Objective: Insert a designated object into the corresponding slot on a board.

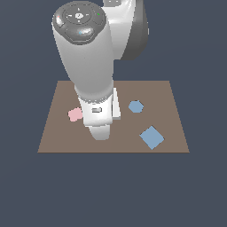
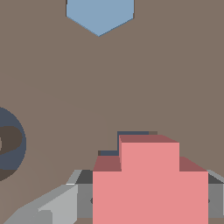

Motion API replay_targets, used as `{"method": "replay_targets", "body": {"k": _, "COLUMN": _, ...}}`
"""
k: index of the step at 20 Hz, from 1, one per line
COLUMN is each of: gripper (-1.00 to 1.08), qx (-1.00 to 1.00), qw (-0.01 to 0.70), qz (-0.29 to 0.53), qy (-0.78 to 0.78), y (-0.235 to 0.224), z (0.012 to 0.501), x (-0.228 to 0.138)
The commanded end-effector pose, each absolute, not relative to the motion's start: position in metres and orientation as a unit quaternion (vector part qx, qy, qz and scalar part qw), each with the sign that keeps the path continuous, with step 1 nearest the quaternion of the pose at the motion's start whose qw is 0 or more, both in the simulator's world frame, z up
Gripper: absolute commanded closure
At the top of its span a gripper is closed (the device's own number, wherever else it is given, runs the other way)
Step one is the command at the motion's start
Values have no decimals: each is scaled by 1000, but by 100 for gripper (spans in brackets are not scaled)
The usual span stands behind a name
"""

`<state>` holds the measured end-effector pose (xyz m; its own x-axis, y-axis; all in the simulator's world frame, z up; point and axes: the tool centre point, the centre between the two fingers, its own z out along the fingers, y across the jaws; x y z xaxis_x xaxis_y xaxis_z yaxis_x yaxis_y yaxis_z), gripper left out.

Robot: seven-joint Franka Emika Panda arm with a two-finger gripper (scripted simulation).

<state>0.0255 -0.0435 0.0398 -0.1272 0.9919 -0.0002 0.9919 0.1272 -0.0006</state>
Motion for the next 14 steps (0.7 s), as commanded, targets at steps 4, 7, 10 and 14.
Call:
{"method": "replay_targets", "body": {"k": 4, "gripper": 108, "qx": -659, "qw": 0, "qz": 0, "qy": -752, "y": -43, "z": 31, "x": 25}}
{"method": "replay_targets", "body": {"k": 7, "gripper": -92, "qx": -659, "qw": 0, "qz": 0, "qy": -752, "y": -43, "z": 31, "x": 25}}
{"method": "replay_targets", "body": {"k": 10, "gripper": -92, "qx": -659, "qw": 0, "qz": 0, "qy": -752, "y": -43, "z": 31, "x": 25}}
{"method": "replay_targets", "body": {"k": 14, "gripper": -92, "qx": -659, "qw": 0, "qz": 0, "qy": -752, "y": -43, "z": 31, "x": 25}}
